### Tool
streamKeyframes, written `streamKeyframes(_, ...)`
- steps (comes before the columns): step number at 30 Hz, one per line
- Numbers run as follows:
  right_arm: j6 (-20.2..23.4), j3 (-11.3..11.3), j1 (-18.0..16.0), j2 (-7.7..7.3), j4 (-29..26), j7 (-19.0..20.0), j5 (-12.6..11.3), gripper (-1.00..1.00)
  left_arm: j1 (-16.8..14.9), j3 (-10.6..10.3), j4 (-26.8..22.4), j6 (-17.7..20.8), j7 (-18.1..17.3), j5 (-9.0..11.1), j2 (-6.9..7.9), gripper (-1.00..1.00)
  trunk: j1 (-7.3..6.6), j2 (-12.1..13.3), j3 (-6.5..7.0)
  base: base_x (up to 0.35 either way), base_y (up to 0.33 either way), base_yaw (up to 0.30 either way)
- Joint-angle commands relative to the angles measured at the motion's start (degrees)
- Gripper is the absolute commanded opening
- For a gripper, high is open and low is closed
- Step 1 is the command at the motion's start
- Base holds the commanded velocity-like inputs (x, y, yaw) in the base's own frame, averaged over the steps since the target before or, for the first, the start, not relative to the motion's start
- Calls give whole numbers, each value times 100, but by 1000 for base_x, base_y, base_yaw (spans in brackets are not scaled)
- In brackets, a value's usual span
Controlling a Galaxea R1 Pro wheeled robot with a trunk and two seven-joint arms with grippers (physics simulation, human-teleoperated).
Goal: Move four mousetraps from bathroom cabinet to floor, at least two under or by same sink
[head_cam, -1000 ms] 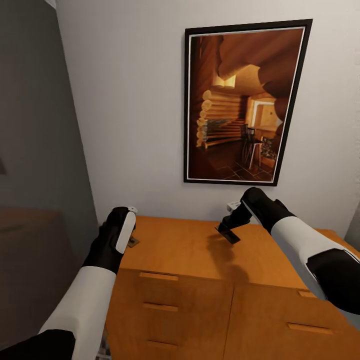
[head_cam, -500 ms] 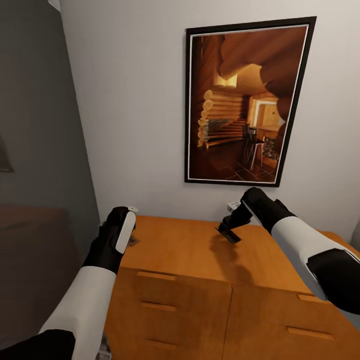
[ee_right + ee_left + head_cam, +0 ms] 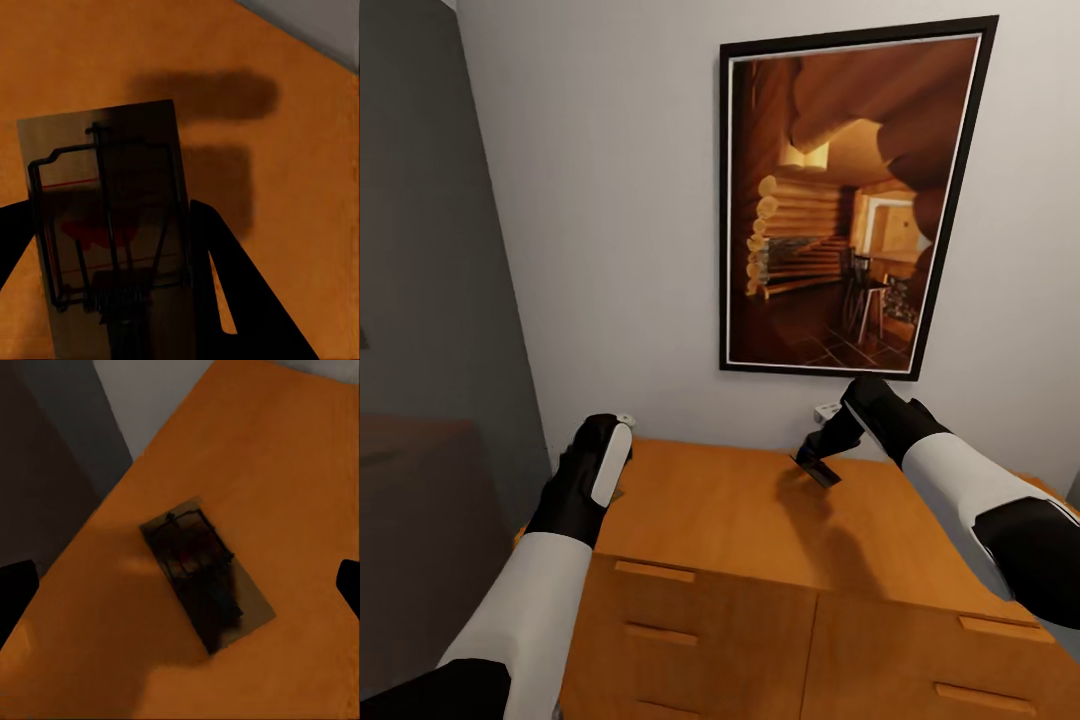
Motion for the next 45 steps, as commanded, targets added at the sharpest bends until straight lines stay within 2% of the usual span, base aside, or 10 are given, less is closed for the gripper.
streamKeyframes(1, 11, 22, -4, -4, -11, 49, 41, -100, -5, 10, 7, 8, 54, 66, -5, 100, 3, -4, -8, 236, -184, 0)
streamKeyframes(8, 11, 26, -4, 154, -11, 94, -7, -100, -5, 12, 44, 8, 54, 79, -5, 100, 3, -4, -8, 217, -168, 0)
streamKeyframes(13, 11, 9, -4, 950, -9, 93, -6, -100, -5, 13, 46, 8, 54, 65, -5, 100, 3, -4, -8, 42, -32, 0)
streamKeyframes(16, 11, 6, -4, 1305, -6, 74, -1, -100, -5, 13, 48, 8, 54, 57, -5, 100, 3, -4, -8, 9, -7, 0)
streamKeyframes(18, 11, 2, -4, 1421, -7, 65, 0, -100, -5, 13, 51, 8, 54, 51, -5, 100, 3, -4, -8, 4, -3, 0)
streamKeyframes(29, 11, -307, -4, 1531, -11, 47, 6, -100, -5, 91, 214, 17, 228, 44, -5, 100, 3, -4, -8, 0, 0, 0)
streamKeyframes(31, 11, -328, -4, 1529, -11, 44, 9, -100, -5, 284, 346, 17, 398, 44, -5, 100, 3, -4, -8, 0, 0, 0)
streamKeyframes(32, 11, -336, -4, 1519, -11, 40, 25, -100, -5, 711, 558, 17, 508, 46, -5, 100, 3, -4, -8, 0, 0, 0)
streamKeyframes(35, 11, -335, -4, 1512, -11, 38, 39, -100, -5, 918, 576, 17, 540, 38, -5, 100, 3, -4, -8, 0, 0, 0)
streamKeyframes(45, 11, -370, -7, 1442, -108, 38, 58, -100, -103, 966, 658, 54, 493, 134, 75, 100, 3, -4, -8, 0, 0, 0)
